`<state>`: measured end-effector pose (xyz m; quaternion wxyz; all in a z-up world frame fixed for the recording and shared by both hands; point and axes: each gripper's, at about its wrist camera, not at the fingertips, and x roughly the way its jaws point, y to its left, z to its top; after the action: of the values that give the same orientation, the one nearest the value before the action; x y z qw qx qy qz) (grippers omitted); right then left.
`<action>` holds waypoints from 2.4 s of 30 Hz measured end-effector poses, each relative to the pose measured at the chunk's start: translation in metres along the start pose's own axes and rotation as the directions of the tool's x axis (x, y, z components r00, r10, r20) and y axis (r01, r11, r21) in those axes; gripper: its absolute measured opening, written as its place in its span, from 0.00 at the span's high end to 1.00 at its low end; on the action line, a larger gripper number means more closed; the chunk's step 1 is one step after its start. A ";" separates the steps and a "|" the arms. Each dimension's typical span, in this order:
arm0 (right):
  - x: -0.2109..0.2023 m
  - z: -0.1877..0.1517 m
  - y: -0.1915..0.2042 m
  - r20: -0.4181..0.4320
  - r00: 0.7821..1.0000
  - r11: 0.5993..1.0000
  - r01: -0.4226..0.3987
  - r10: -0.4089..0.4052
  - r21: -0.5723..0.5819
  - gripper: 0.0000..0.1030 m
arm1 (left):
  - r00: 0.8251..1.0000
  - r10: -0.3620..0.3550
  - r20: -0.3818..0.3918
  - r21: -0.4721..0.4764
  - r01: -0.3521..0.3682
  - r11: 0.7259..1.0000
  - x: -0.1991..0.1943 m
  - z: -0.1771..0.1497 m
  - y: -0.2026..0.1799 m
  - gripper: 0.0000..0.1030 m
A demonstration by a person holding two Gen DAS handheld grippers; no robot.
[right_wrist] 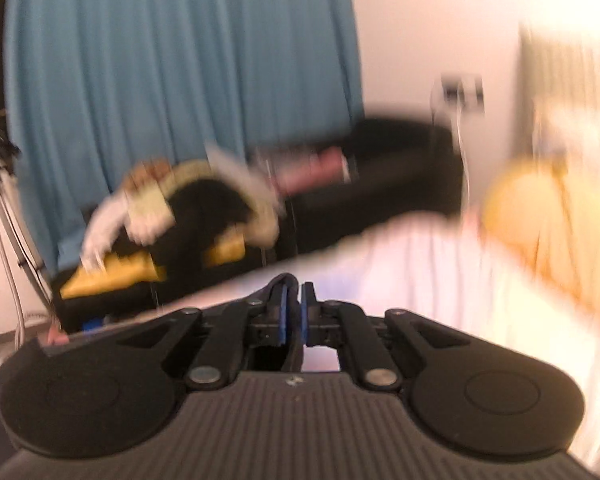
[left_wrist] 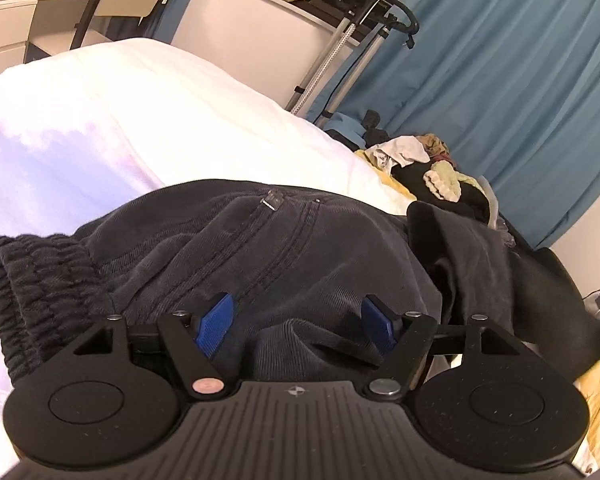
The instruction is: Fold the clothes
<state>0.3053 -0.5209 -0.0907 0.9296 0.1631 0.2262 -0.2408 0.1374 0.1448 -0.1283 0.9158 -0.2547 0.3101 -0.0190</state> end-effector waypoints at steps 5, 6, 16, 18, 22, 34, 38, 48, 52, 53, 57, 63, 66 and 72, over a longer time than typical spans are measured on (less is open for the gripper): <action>0.036 -0.091 0.023 -0.131 0.990 0.998 0.049 -0.054 -0.038 0.92 | 1.000 0.027 -0.005 0.024 -0.027 0.999 -0.001 -0.002 -0.007 0.27; 0.035 -0.096 0.028 -0.126 0.990 0.997 0.053 -0.060 -0.054 0.90 | 1.000 0.028 -0.004 0.028 -0.028 0.999 -0.002 -0.002 -0.008 0.27; -0.086 -0.099 0.036 0.048 0.999 0.997 -0.014 0.018 -0.070 0.35 | 0.999 0.042 0.001 0.069 -0.042 0.997 -0.009 0.000 -0.023 0.23; -0.122 -0.106 0.043 0.072 0.995 0.997 -0.068 0.071 -0.038 0.31 | 1.000 0.023 0.012 0.053 -0.024 0.998 -0.020 0.001 -0.021 0.22; -0.180 -0.124 0.077 0.036 0.974 0.974 -0.224 0.223 0.037 0.28 | 0.999 -0.018 0.045 -0.001 0.018 1.000 -0.045 0.003 -0.014 0.21; -0.231 -0.204 0.136 -0.135 0.883 0.891 -0.455 0.450 -0.006 0.16 | 0.999 0.047 0.003 -0.370 -0.042 0.928 -0.079 0.016 0.062 0.20; -0.214 -0.214 0.128 -0.195 0.869 0.890 -0.449 0.455 0.078 0.16 | 0.997 0.074 -0.010 -0.482 -0.070 0.874 -0.065 0.015 0.079 0.21; -0.182 -0.214 0.114 -0.244 0.843 0.874 -0.436 0.480 0.213 0.15 | 0.995 0.094 0.041 -0.624 -0.048 0.780 -0.079 0.004 0.096 0.23; -0.180 -0.215 0.112 -0.250 0.863 0.897 -0.401 0.439 0.187 0.14 | 0.994 0.111 0.012 -0.603 -0.082 0.793 -0.062 0.007 0.094 0.27; -0.177 -0.216 0.112 -0.258 0.864 0.899 -0.393 0.433 0.192 0.14 | 0.995 0.093 0.023 -0.619 -0.059 0.783 -0.056 0.010 0.097 0.29; -0.170 -0.218 0.105 -0.277 0.855 0.892 -0.377 0.438 0.249 0.14 | 0.999 0.021 0.028 -0.625 0.002 0.781 -0.027 0.032 0.099 0.37; -0.165 -0.222 0.101 -0.276 0.869 0.905 -0.350 0.410 0.242 0.14 | 0.997 0.069 -0.018 -0.662 -0.063 0.747 0.015 0.058 0.127 0.91; -0.161 -0.222 0.101 -0.264 0.885 0.917 -0.329 0.382 0.226 0.14 | 0.989 0.134 0.054 -0.588 -0.077 0.805 0.005 0.080 0.123 0.91; -0.155 -0.216 0.105 -0.190 0.923 0.937 -0.306 0.335 0.166 0.14 | 0.970 0.090 0.227 -0.276 -0.025 0.961 -0.040 0.182 0.055 0.91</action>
<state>0.1651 -0.2865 -0.1748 0.9135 0.2847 0.2791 -0.0807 0.2039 0.2830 -0.0089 0.9029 -0.3688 0.2056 0.0809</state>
